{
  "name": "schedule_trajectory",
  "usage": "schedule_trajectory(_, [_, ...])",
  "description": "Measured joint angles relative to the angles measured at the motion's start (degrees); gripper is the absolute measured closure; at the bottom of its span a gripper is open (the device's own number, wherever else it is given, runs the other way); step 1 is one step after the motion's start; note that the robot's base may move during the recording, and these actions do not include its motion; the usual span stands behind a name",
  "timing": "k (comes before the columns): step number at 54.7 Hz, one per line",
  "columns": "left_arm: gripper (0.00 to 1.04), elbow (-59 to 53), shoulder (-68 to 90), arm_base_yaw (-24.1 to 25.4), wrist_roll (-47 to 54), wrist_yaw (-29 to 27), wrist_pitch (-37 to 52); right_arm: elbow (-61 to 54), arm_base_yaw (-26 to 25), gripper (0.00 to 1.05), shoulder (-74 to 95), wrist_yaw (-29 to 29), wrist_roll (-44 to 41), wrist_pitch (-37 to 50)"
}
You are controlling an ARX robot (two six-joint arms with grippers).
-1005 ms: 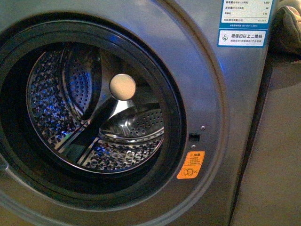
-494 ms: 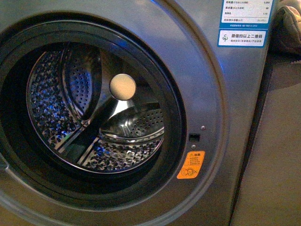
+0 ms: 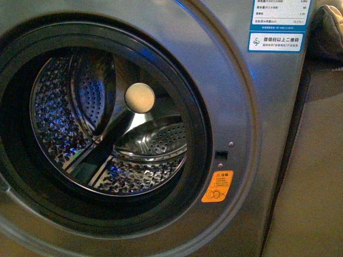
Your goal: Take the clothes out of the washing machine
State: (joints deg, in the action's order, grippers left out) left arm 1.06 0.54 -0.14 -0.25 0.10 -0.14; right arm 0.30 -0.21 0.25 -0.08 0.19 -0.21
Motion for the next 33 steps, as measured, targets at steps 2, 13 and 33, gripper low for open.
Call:
schedule_trajectory(2, [1.01, 0.0, -0.04, 0.0, 0.02, -0.2, 0.04, 0.0, 0.0, 1.02, 0.0, -0.04, 0.0, 0.0])
schedule_trajectory(13, [0.93, 0.0, -0.28, 0.0, 0.0, -0.15, 0.07, 0.0, 0.0, 0.91, 0.0, -0.02, -0.07, 0.0])
schedule_trajectory(33, [0.33, 0.0, -0.28, 0.0, 0.02, -0.15, 0.07, 0.0, 0.0, 0.3, 0.0, 0.0, -0.07, 0.0])
